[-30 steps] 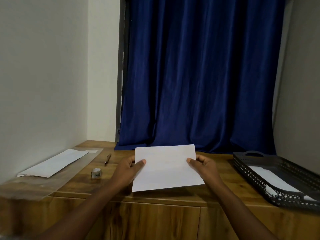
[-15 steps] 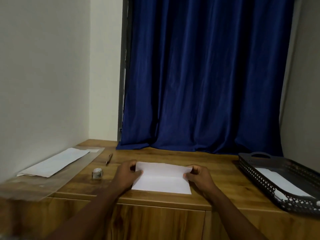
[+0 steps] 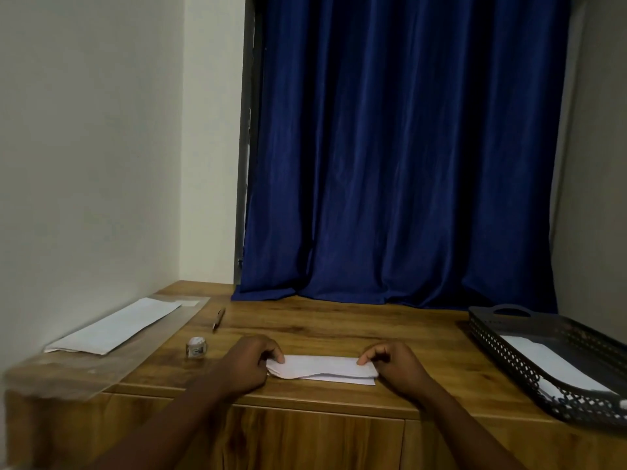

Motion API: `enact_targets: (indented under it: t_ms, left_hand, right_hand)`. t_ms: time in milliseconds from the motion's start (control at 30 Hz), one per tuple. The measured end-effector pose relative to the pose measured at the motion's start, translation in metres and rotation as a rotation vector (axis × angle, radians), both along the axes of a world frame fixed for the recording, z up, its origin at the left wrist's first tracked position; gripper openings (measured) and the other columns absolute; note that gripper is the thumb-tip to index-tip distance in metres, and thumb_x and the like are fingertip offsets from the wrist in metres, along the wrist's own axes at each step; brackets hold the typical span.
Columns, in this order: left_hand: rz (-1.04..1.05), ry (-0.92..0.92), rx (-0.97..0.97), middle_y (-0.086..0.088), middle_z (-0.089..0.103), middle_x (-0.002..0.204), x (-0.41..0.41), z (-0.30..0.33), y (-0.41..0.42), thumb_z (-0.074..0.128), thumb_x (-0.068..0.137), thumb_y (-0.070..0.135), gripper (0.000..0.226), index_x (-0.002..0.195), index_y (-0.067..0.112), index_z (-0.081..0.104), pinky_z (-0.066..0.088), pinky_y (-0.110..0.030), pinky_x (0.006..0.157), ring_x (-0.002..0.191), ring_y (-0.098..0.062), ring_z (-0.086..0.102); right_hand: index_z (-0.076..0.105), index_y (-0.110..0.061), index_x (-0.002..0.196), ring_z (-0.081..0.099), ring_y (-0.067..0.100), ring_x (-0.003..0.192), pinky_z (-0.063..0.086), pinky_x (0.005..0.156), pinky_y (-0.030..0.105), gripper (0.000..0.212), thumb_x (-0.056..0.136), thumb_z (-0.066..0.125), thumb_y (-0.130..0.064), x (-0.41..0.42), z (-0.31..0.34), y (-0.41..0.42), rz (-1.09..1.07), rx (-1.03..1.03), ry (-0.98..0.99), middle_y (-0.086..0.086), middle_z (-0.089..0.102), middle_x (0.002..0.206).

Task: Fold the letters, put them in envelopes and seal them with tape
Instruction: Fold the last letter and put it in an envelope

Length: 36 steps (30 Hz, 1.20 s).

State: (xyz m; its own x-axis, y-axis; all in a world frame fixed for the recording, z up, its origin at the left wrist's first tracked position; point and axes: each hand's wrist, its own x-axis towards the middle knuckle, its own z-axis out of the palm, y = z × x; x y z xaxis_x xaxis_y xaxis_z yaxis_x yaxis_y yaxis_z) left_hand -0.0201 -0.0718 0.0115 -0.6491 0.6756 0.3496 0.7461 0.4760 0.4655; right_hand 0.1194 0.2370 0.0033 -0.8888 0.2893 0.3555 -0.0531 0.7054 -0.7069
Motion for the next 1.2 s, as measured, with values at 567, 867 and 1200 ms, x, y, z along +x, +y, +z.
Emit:
enact_targets:
  t_ms: [567,867,1200]
  left_hand:
    - [-0.035,0.169,-0.453,-0.001,0.017,0.171,0.043,0.000,0.052,0.033,0.107,0.038,0.061,0.164,0.026,0.016,0.006,-0.044,0.128,0.157,-0.018,0.015]
    - [-0.025,0.168,-0.486,0.006,0.005,0.173,0.037,-0.017,0.052,0.015,0.106,0.060,0.067,0.165,0.029,0.007,-0.003,-0.044,0.126,0.159,-0.014,0.000]
    - [-0.027,0.235,-0.466,-0.001,0.018,0.171,0.038,-0.022,0.051,0.016,0.104,0.056,0.065,0.164,0.031,0.012,0.006,-0.051,0.128,0.158,-0.019,0.011]
  right_hand:
    - [0.083,-0.026,0.079,0.067,-0.003,0.094,0.053,0.092,0.019,0.042,0.087,0.055,0.005,0.001,-0.009,-0.005,-0.034,0.255,0.043,-0.014,0.074,0.099]
    - [0.076,-0.032,0.107,0.063,-0.004,0.095,0.053,0.083,0.021,0.031,0.098,0.052,-0.014,0.004,-0.001,-0.023,-0.188,0.308,0.132,-0.020,0.072,0.107]
    - [0.042,-0.019,0.151,0.030,0.018,0.150,0.014,0.124,0.048,0.054,0.107,0.020,-0.043,-0.031,-0.003,-0.126,0.043,0.475,-0.195,0.004,0.036,0.163]
